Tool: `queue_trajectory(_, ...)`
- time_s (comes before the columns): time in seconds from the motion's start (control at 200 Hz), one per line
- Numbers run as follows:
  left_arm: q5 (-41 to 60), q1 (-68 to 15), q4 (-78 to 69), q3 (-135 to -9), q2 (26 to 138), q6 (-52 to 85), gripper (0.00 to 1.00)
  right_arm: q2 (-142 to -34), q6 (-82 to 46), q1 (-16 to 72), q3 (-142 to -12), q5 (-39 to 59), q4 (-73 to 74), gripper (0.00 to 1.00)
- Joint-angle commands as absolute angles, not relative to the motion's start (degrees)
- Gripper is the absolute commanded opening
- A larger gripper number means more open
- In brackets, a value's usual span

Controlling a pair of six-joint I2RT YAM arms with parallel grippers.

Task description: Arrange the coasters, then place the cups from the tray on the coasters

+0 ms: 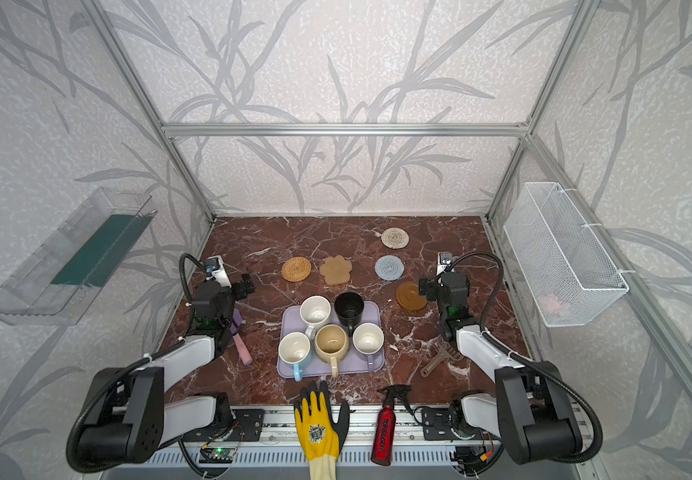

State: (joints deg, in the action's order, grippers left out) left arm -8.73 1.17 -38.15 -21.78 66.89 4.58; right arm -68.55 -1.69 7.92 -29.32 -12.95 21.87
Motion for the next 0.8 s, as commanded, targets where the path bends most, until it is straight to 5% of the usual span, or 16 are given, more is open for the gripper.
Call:
queue_trajectory(0.0, -5.1, 0.9, -27.6, -27.2, 62.2, 7.5, 0.99, -64.3, -8.6, 8.1, -34.6, -12.8, 3.6, 0.99)
queue_trajectory(0.2, -7.1, 0.8, -18.7, -30.1, 58.1, 20.9, 0.99, -57.5, -14.8, 8.2, -34.2, 0.5, -2.2, 0.99)
queue_trajectory(0.44, 5.3, 0.7, -9.5, -38.5, 60.1, 29.0, 0.99, -54.8, -20.6, 9.9, -37.6, 6.4, -10.7, 0.99)
queue_trajectory(0.795, 0.2, -8.8, 17.8, -60.6, 74.0, 27.4, 0.99, -66.9, -23.4, 19.1, -51.2, 5.3, -15.7, 0.99)
